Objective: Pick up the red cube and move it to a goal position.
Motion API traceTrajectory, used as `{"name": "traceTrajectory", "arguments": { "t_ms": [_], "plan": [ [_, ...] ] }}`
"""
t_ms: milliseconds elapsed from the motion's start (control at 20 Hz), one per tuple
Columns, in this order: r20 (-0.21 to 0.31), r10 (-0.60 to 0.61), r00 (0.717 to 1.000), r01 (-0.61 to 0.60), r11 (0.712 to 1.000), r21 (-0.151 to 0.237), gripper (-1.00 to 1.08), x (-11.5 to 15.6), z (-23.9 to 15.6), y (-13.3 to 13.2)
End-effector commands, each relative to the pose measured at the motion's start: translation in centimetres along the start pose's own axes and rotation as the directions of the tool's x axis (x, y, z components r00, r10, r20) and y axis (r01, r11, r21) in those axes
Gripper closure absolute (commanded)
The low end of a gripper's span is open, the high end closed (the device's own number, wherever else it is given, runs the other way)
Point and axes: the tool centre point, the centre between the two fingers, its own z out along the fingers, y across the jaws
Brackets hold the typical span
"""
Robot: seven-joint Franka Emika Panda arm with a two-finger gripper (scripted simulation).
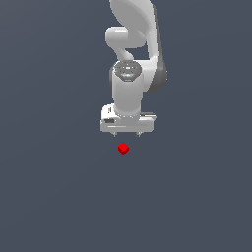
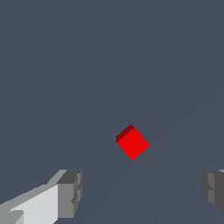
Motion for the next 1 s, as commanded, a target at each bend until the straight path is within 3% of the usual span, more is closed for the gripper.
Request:
{"name": "traceTrajectory", "arguments": {
  "t_ms": [0,600,950],
  "plan": [
    [0.000,0.000,1.000,0.000,1.000,0.000,-0.92,0.0,0.0,0.0],
    [-0.003,-0.100,0.995,0.100,0.995,-0.001,-0.92,-0.2,2.0,0.2],
    [-0.008,-0.251,0.968,0.251,0.968,-0.002,-0.92,-0.5,5.1,0.5]
  ]
}}
